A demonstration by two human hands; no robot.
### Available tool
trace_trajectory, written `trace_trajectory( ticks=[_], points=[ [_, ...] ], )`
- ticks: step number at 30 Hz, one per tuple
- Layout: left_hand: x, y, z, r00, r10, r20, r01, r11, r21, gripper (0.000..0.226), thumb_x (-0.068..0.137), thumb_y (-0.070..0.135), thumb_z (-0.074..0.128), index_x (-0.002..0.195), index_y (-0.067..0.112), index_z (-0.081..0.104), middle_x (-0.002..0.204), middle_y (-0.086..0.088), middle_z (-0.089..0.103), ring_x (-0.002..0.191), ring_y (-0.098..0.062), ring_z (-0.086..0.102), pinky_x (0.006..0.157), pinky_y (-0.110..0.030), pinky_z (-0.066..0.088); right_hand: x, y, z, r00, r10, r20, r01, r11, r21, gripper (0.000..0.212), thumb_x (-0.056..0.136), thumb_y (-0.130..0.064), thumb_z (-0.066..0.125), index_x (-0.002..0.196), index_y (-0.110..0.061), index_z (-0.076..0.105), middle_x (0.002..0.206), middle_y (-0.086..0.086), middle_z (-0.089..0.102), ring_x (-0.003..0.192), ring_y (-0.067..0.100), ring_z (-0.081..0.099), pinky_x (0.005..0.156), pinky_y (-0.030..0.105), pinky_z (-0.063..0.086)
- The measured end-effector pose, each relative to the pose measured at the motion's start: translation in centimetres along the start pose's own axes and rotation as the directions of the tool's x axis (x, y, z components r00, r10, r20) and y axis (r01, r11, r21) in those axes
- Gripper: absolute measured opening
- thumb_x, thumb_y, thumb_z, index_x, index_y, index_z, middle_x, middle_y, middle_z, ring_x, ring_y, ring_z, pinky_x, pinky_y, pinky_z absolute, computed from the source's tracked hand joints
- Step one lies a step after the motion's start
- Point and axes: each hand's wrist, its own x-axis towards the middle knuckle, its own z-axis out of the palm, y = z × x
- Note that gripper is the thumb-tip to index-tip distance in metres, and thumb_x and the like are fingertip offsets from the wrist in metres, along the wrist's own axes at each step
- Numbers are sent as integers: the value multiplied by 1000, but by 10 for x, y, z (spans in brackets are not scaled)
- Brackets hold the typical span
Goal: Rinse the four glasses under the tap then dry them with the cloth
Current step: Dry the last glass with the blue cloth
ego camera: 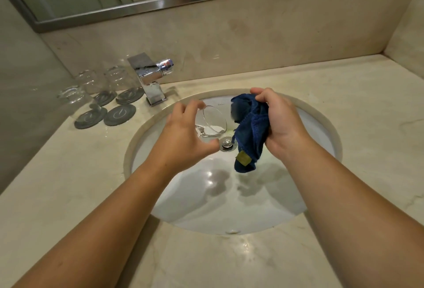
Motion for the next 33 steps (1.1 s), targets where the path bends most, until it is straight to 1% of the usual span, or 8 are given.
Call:
trace_trajectory(
  ticks=[8,12,18,25,28,30,32,33],
  points=[
    [-22,-19,0,984,180,6,-170,916,363,83,71,34,86,145,25,50,128,-6,44,119,-27,42,92,-32,43,-6,-2,6,996,-87,-13,83,974,-209,25,85,-21,64,103,-12,79,96,1,74,91,20,70,91,41,61],
    [-22,-20,-11,959,253,128,-280,762,584,87,69,33,88,146,27,49,142,-5,48,126,-29,46,93,-37,46,-12,-3,7,984,-177,-3,165,925,-343,24,94,-16,60,108,-6,76,88,-5,68,83,13,62,83,33,57],
    [-20,-26,-17,857,390,337,-507,523,685,86,64,9,86,141,25,51,140,-9,52,127,-33,49,103,-47,42,-19,-6,8,982,-188,20,180,898,-402,25,94,-15,58,109,-8,77,91,-7,67,81,9,59,75,26,53],
    [-27,-21,-21,699,543,465,-666,260,699,58,82,-3,49,135,18,55,134,-16,58,120,-38,55,103,-46,38,-22,-7,7,982,-185,20,177,894,-412,25,93,-17,57,105,-15,78,89,-9,66,80,8,58,76,28,52],
    [-25,-22,-20,772,518,368,-587,361,724,68,75,3,69,138,23,54,137,-12,56,123,-36,53,105,-44,36,-22,-7,7,984,-179,19,171,901,-398,23,93,-19,57,104,-19,78,92,-11,69,82,7,61,76,28,53],
    [-26,-16,-19,911,370,183,-394,648,652,80,71,17,83,143,28,53,140,-7,55,128,-33,49,109,-44,35,-22,-8,7,982,-186,24,181,907,-381,22,94,-20,58,104,-21,77,94,-11,69,83,5,62,71,25,51],
    [-27,-1,-21,998,51,-49,-36,963,269,81,74,28,87,146,33,51,135,1,55,125,-26,52,107,-41,41,-21,-6,7,977,-210,24,205,914,-350,20,96,-21,59,105,-23,77,93,-10,69,83,6,63,72,25,49],
    [-26,6,-23,985,-145,-94,142,989,-41,78,77,30,87,146,35,51,131,5,56,118,-19,58,101,-38,49,-21,-6,8,975,-221,24,216,919,-330,20,96,-21,59,106,-25,76,93,-9,69,85,8,64,75,26,50]
  ],
)
